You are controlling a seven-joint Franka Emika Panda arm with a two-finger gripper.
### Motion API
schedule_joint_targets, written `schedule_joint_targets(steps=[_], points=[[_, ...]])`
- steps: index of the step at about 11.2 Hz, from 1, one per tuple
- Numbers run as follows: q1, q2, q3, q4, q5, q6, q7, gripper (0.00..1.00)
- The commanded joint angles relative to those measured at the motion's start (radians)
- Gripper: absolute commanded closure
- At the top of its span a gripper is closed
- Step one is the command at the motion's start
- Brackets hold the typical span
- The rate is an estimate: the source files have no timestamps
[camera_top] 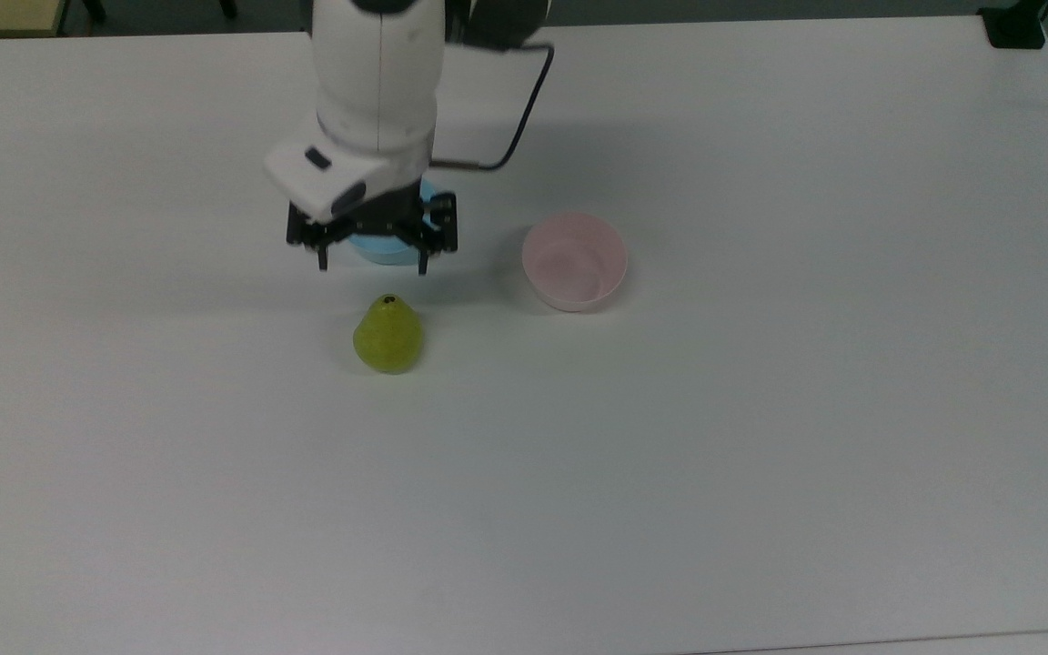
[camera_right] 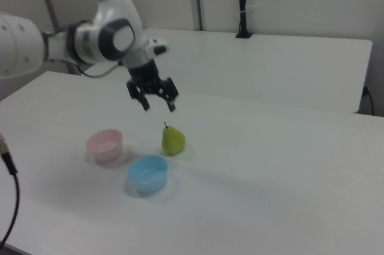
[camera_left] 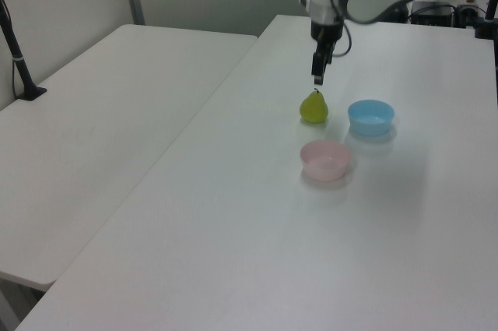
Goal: Pick up a pear from the bowl
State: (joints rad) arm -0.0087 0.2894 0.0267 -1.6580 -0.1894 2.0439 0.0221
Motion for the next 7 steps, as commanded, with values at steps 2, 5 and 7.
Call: schedule_joint_targets(steps=[2, 5, 7], points=[[-0.005, -0.241, -0.010, -0.034, 0.181, -0.222, 0.018, 0.00], [-0.008, -0.294, -0.053, -0.031, 0.206, -0.320, 0.018, 0.00], [-0.005, -0.294, -0.053, -0.031, 0.205, -0.320, 0.022, 0.00]])
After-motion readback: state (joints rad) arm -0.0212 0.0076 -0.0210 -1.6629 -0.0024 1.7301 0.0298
